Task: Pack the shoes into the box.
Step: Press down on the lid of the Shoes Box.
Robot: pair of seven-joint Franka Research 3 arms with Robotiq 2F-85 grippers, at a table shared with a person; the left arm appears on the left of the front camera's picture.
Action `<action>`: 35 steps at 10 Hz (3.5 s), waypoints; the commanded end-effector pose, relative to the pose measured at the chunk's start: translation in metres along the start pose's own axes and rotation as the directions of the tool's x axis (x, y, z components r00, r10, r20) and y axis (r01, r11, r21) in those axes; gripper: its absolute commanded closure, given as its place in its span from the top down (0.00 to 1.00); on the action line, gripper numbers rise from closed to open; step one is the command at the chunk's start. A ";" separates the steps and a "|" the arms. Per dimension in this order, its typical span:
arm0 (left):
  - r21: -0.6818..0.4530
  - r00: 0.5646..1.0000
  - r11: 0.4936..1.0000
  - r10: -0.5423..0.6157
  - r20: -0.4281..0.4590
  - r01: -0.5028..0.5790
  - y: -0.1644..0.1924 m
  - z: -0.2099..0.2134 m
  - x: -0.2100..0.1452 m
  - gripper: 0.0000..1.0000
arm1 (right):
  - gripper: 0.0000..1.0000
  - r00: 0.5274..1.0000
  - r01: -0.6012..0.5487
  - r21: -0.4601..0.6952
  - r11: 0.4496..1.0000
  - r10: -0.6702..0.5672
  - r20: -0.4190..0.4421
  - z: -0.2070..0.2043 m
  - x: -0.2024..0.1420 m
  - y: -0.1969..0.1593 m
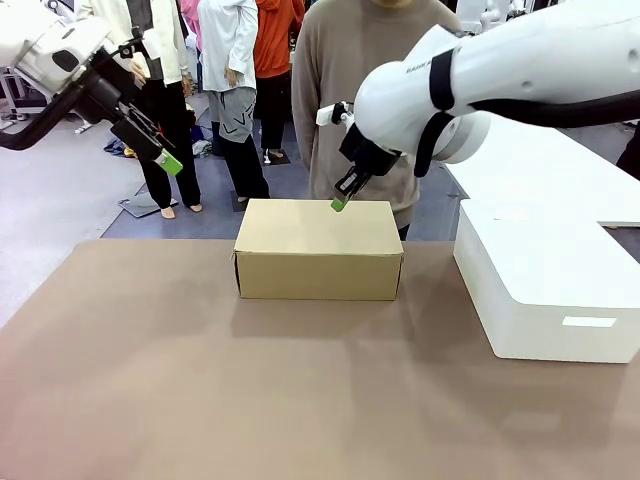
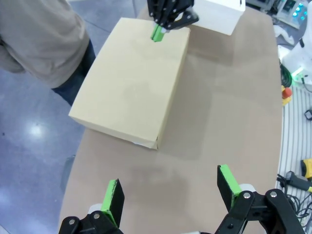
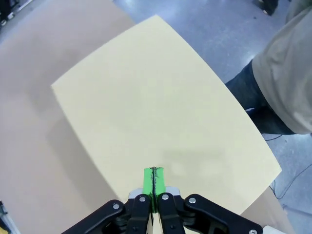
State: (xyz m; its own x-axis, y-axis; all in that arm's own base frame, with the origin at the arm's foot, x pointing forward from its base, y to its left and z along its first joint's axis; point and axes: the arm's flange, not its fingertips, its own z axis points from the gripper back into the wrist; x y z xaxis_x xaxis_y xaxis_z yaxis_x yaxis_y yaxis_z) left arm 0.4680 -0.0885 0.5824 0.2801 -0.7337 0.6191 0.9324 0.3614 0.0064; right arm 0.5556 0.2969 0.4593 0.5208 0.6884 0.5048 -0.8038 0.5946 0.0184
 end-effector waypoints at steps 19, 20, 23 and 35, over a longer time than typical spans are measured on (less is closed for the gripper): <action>0.002 1.000 1.000 -0.006 0.001 0.006 0.003 0.003 0.000 1.00 | 0.00 0.997 0.064 -0.046 0.997 -0.065 -0.029 0.053 -0.018 0.022; 0.002 1.000 1.000 -0.006 0.001 0.006 0.003 0.003 0.000 1.00 | 0.00 0.998 0.058 -0.046 0.997 -0.059 -0.015 0.066 -0.031 0.032; 0.002 1.000 1.000 -0.006 0.001 0.006 0.003 0.003 0.000 1.00 | 0.00 0.999 0.022 0.001 1.000 -0.022 0.024 0.111 -0.075 0.060; 0.002 1.000 1.000 -0.006 0.001 0.006 0.003 0.003 0.000 1.00 | 1.00 0.988 0.038 -0.085 0.996 -0.050 -0.148 0.144 -0.165 0.109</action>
State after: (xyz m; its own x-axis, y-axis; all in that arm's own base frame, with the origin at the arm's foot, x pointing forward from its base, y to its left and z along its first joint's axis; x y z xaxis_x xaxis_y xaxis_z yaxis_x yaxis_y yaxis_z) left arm 0.4704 -0.0883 0.5833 0.2796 -0.7326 0.6205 0.9323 0.3615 0.0068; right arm 0.3459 0.1882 0.5052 0.5803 0.7228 0.3751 -0.7684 0.6386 -0.0417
